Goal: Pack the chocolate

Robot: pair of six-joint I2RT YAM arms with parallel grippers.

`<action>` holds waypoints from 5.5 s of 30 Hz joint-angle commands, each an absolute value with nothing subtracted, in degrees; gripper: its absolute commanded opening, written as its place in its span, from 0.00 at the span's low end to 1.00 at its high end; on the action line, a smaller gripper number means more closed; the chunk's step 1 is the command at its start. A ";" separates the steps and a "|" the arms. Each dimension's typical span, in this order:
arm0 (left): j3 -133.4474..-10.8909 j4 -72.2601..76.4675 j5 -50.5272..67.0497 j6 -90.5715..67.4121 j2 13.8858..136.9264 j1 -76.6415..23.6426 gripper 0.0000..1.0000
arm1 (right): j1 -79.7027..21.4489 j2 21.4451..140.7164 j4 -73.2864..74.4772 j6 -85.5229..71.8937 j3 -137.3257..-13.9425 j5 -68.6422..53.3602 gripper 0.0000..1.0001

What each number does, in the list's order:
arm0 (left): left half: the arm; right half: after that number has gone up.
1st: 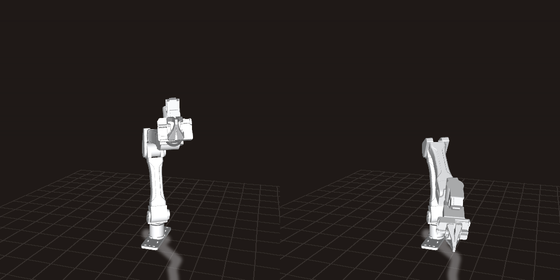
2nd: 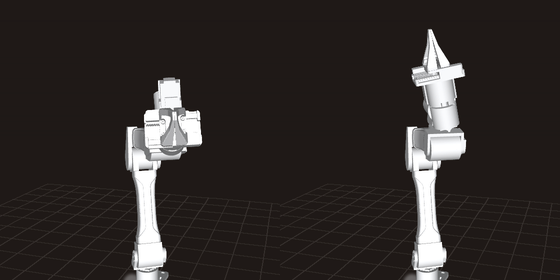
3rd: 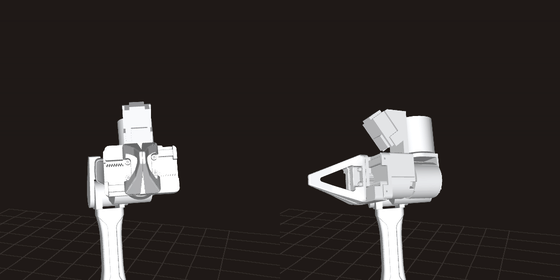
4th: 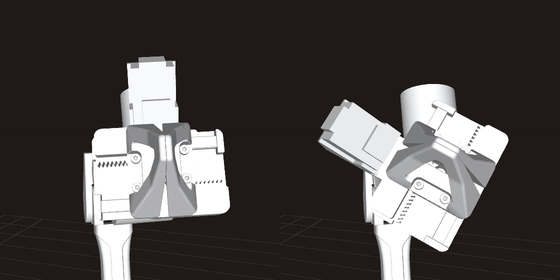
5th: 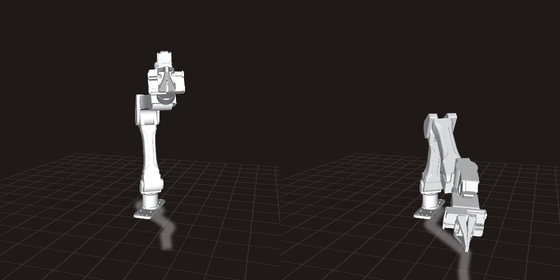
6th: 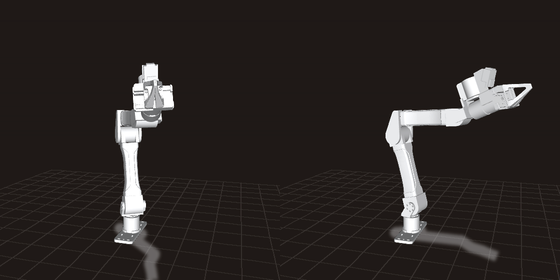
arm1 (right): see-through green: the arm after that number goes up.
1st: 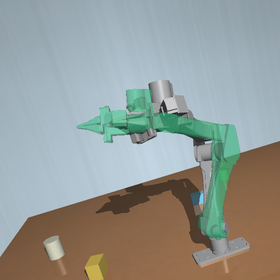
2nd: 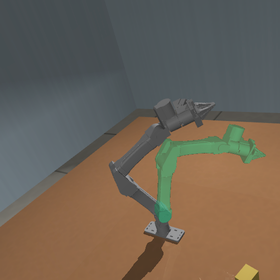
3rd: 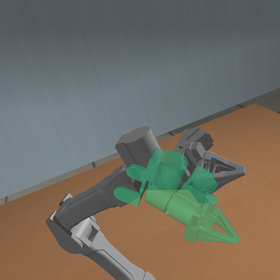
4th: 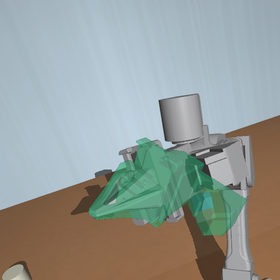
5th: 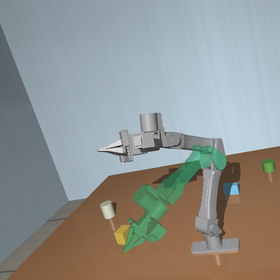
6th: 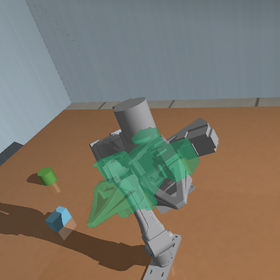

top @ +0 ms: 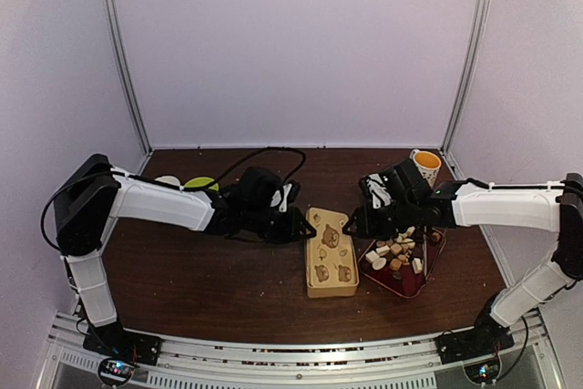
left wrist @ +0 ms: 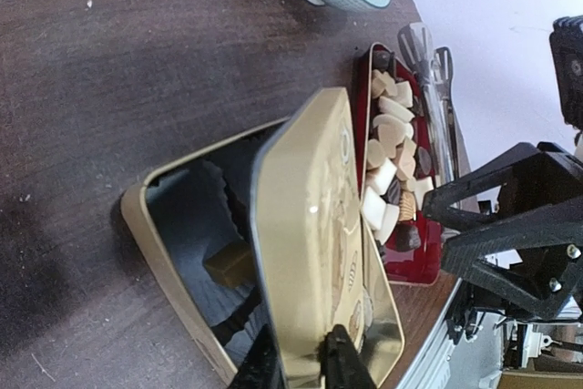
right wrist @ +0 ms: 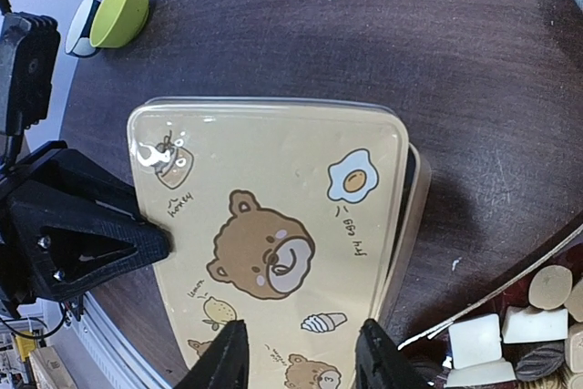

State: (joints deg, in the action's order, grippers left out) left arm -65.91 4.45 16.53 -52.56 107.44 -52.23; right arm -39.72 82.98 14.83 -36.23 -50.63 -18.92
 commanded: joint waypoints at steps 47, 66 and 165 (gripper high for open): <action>-43.39 -1.03 7.72 -48.43 81.35 -45.45 0.75 | -47.42 85.52 14.01 -35.49 -56.92 -22.21 0.53; -42.87 -11.38 6.48 -37.34 81.25 -34.63 0.79 | -59.77 105.31 21.37 -35.60 -79.33 -5.40 0.52; -27.84 17.73 19.25 -55.19 88.49 -36.08 0.57 | -59.94 117.92 7.19 -46.02 -80.76 -19.13 0.43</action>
